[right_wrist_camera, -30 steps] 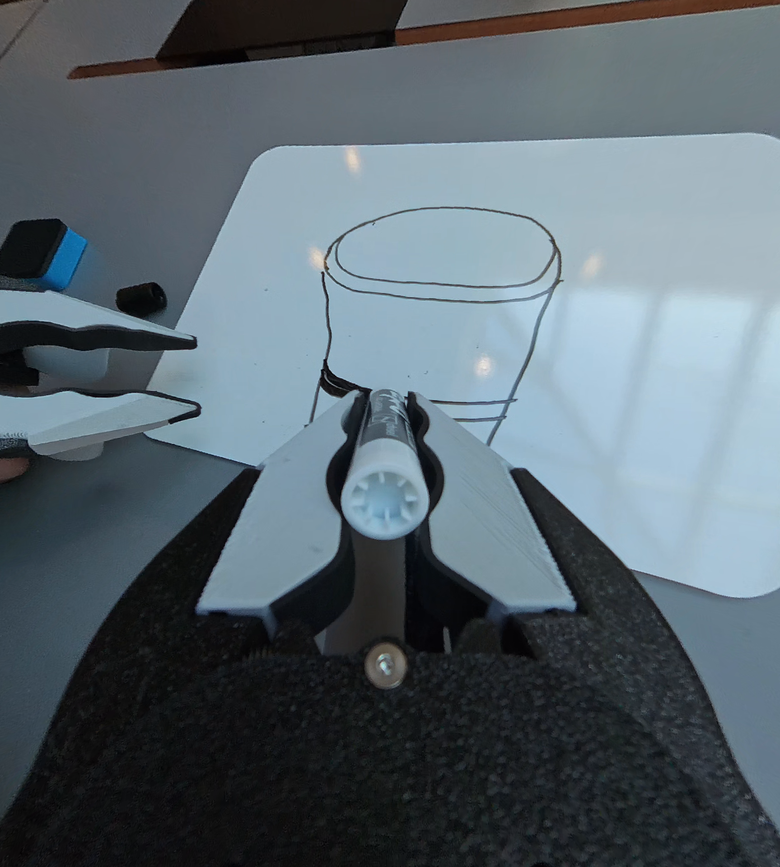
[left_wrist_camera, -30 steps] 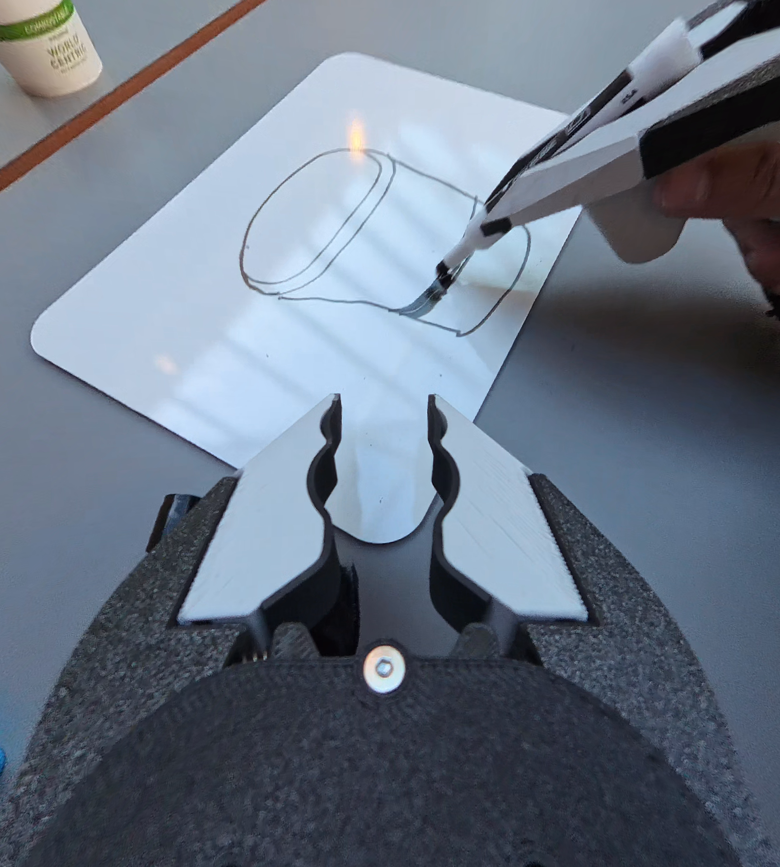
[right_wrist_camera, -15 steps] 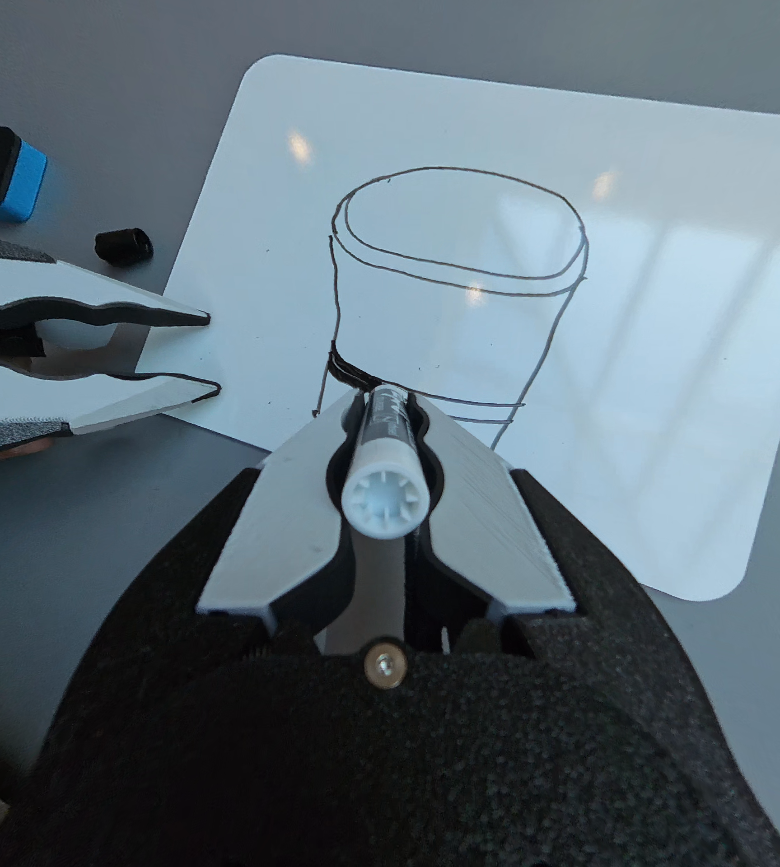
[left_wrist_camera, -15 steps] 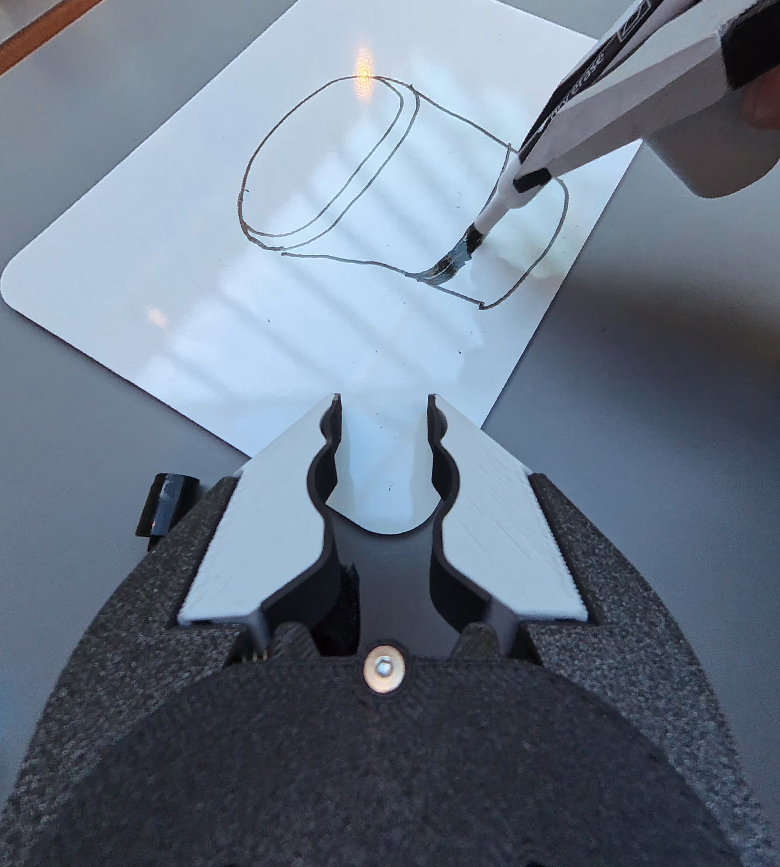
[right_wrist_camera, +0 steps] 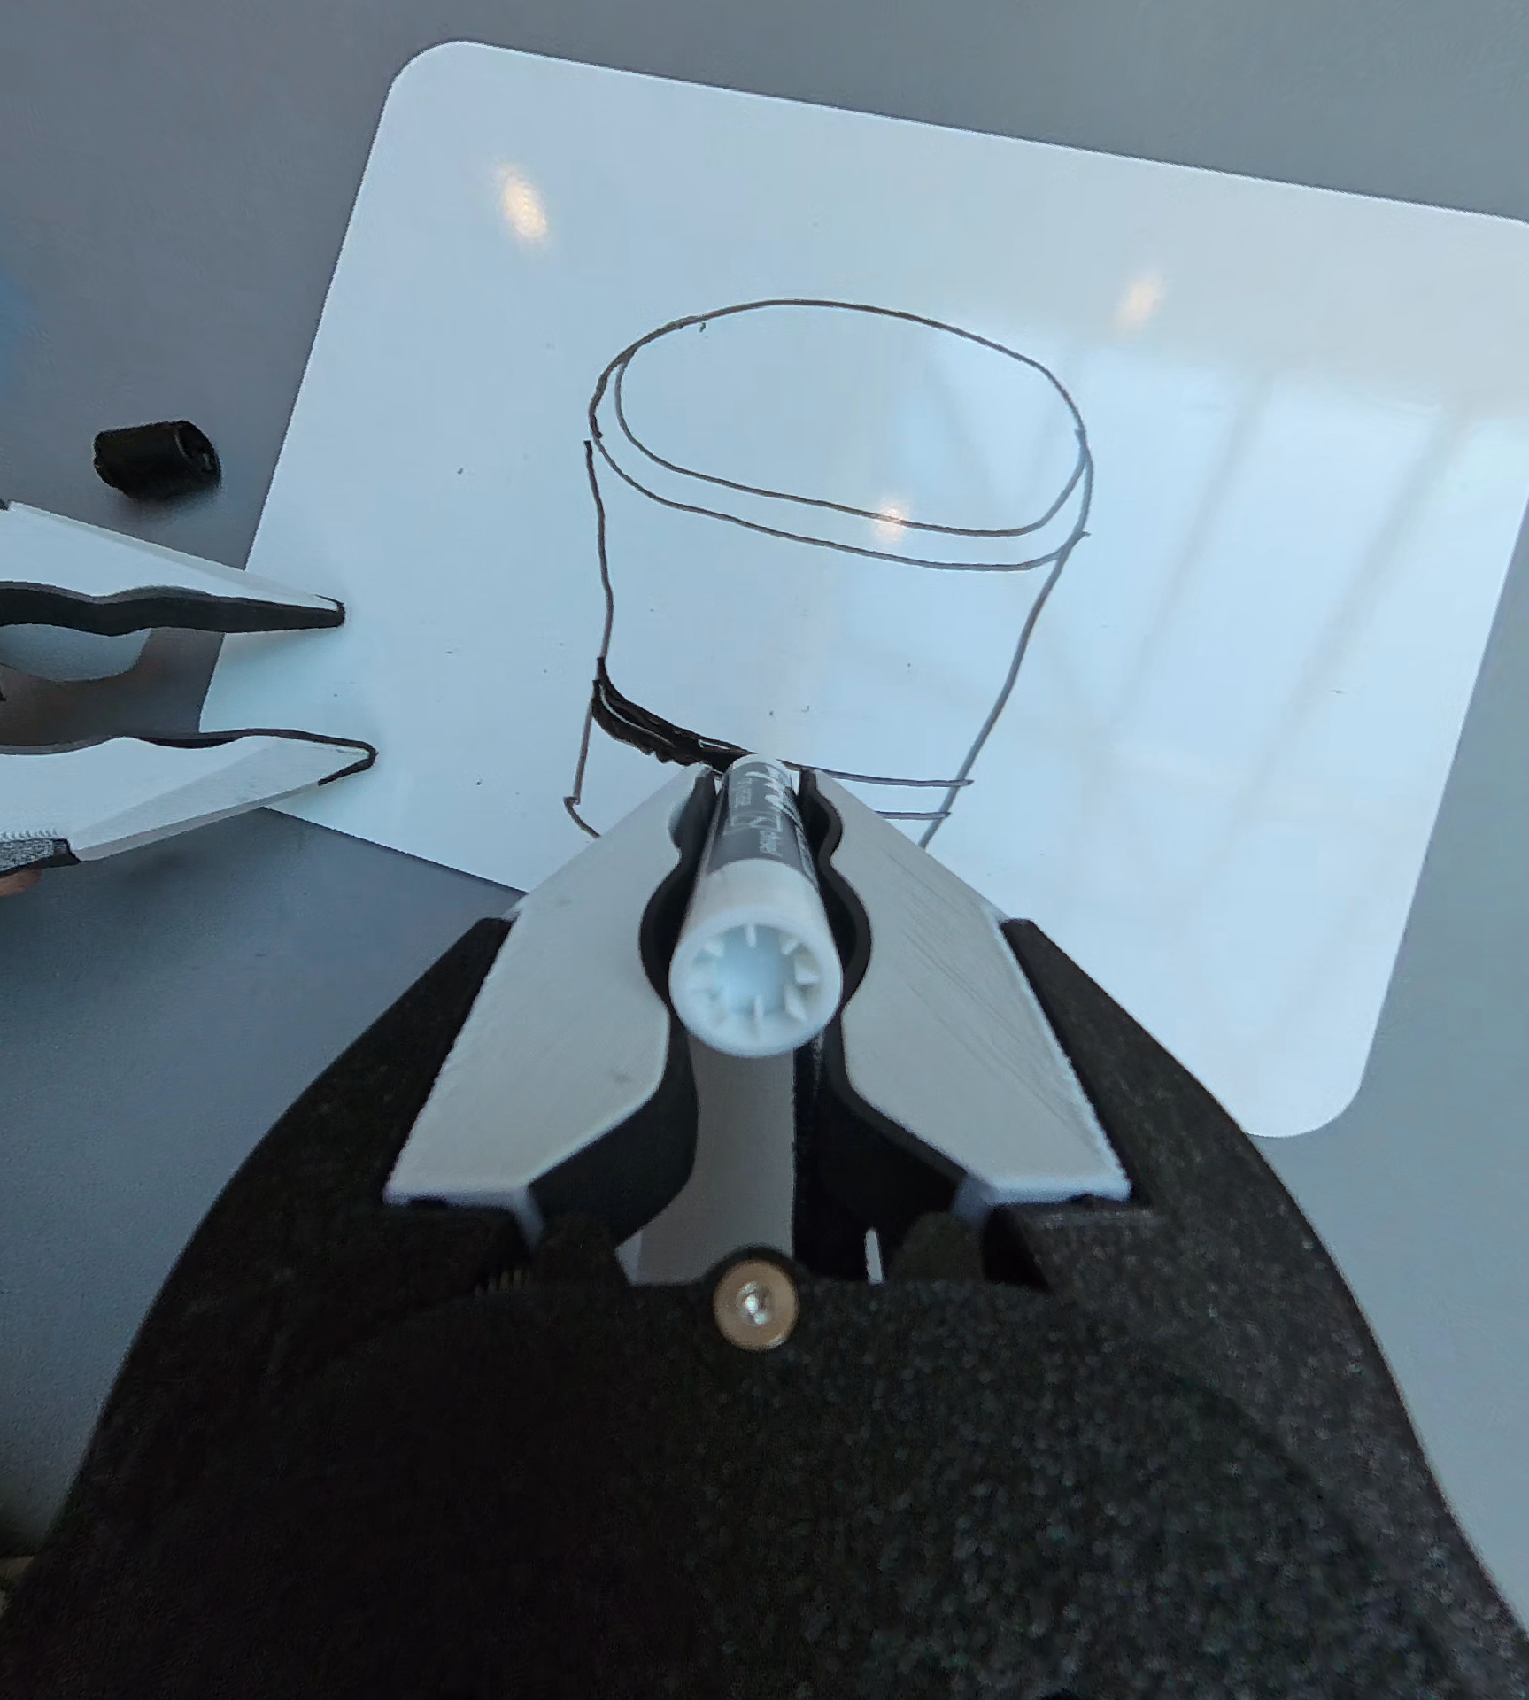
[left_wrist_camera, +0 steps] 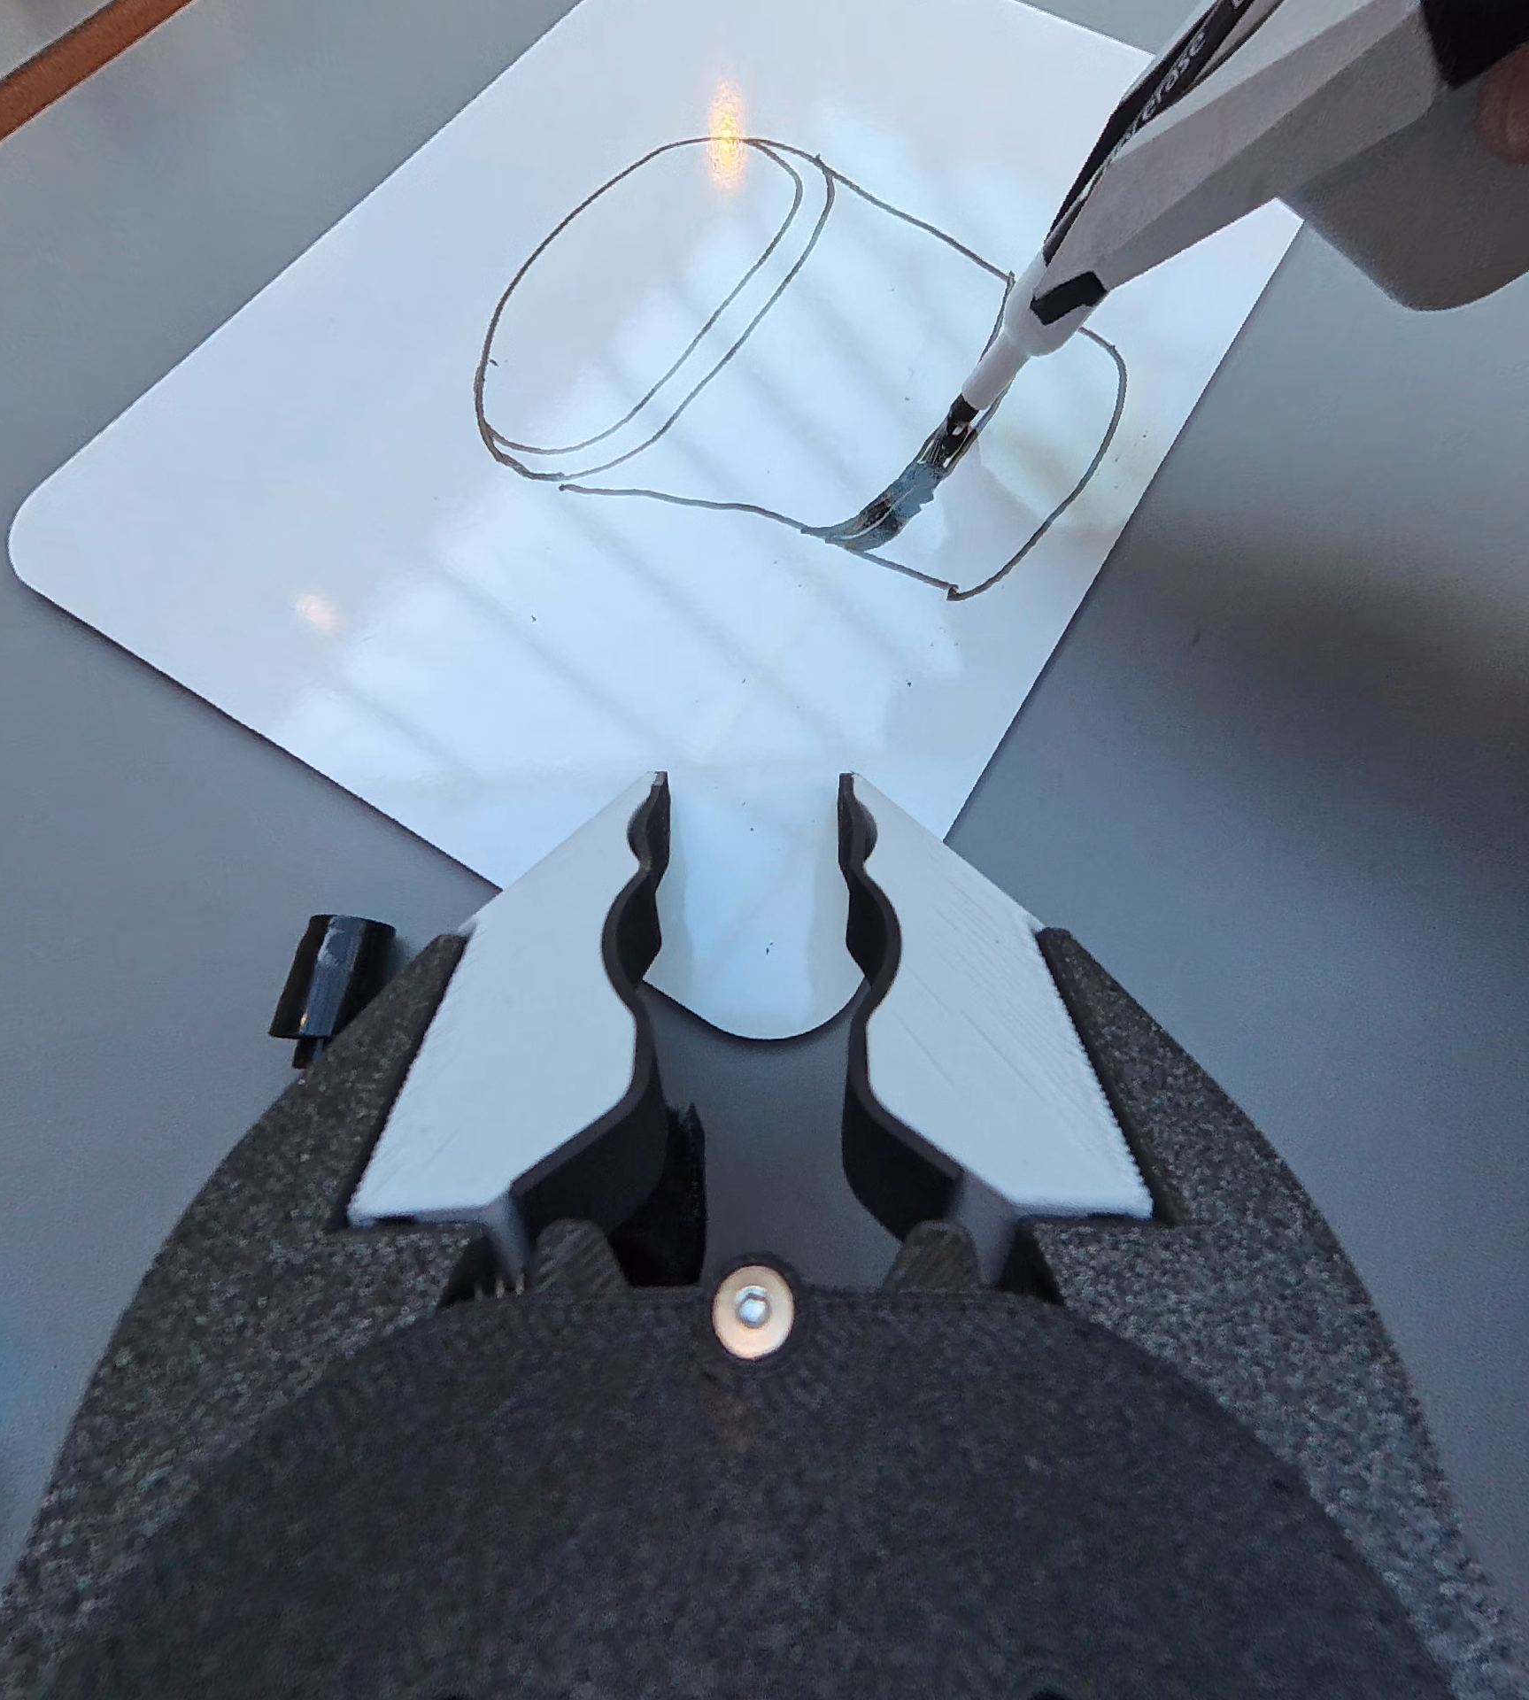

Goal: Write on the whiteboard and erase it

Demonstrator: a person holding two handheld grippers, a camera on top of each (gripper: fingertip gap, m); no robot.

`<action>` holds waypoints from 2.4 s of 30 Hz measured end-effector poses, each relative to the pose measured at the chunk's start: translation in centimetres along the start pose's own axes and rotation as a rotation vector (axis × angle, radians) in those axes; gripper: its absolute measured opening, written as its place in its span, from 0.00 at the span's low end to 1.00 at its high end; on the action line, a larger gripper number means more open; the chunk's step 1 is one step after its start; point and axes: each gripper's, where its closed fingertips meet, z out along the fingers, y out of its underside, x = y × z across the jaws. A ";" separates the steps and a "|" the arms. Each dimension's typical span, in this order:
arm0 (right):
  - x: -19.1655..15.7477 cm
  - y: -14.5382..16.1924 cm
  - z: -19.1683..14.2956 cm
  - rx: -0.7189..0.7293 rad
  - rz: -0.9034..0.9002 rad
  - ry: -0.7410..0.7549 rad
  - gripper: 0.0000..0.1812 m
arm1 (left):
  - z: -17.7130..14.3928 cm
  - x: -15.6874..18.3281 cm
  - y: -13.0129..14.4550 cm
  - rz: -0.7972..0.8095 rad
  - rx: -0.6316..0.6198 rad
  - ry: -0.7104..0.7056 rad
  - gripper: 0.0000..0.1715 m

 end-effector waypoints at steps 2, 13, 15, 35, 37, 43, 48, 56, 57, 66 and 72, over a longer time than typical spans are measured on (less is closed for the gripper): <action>-1.3 -0.1 0.3 -0.003 -0.014 -0.037 0.10 | 0.0 0.0 0.0 0.003 -0.002 -0.001 0.21; -0.9 0.1 0.1 0.001 -0.016 -0.017 0.10 | 0.1 0.0 0.0 0.005 -0.006 -0.006 0.21; -1.2 0.1 0.2 -0.002 -0.038 -0.012 0.10 | 0.1 0.0 0.0 0.003 -0.006 -0.005 0.21; -0.3 0.4 -0.2 -0.002 -0.033 0.008 0.10 | 0.2 0.0 0.0 -0.006 -0.007 -0.003 0.21; 0.4 0.4 -0.4 -0.003 -0.027 0.028 0.10 | 0.2 0.0 0.0 -0.007 -0.007 -0.003 0.21; 1.2 0.6 -0.6 -0.002 -0.012 0.042 0.10 | 0.1 0.0 0.1 -0.007 -0.008 -0.005 0.21; 1.8 0.7 -0.8 -0.001 -0.009 0.063 0.10 | 0.1 0.0 0.1 -0.006 -0.008 -0.007 0.21; 2.0 0.7 -0.8 0.002 -0.025 0.070 0.10 | 0.1 0.0 0.1 -0.008 -0.008 -0.007 0.21; 2.8 0.7 -0.9 0.004 -0.010 0.087 0.10 | 0.1 0.0 0.1 -0.007 -0.008 -0.008 0.21; 3.4 0.7 -1.1 0.003 0.000 0.085 0.10 | 0.1 0.0 0.1 -0.010 -0.008 -0.007 0.21; 2.6 0.9 -1.1 -0.008 -0.031 0.072 0.10 | 0.1 0.0 0.1 -0.013 -0.008 -0.005 0.21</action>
